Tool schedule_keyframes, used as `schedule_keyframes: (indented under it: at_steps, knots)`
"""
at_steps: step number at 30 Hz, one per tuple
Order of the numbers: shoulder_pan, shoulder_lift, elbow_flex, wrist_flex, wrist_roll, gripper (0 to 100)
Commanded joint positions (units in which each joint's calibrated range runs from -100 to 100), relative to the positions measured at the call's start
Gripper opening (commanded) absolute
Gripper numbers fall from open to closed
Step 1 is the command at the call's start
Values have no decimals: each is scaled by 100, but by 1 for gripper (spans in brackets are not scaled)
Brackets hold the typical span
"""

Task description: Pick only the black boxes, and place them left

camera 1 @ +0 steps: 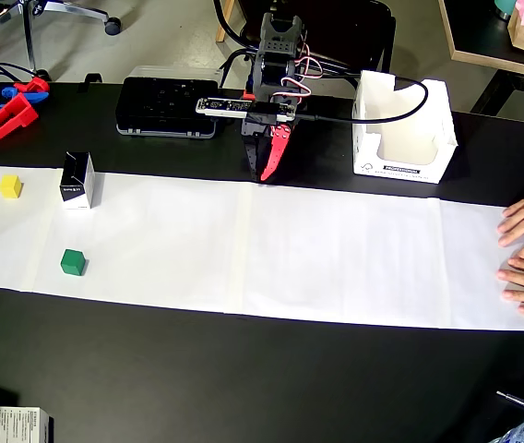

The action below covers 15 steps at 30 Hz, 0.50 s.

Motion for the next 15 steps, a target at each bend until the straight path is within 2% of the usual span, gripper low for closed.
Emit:
schedule_keyframes:
  at_steps: [1,15]
  knots:
    - [62,-111,61,504,5,0]
    - [-25,-79,61,512,0,0]
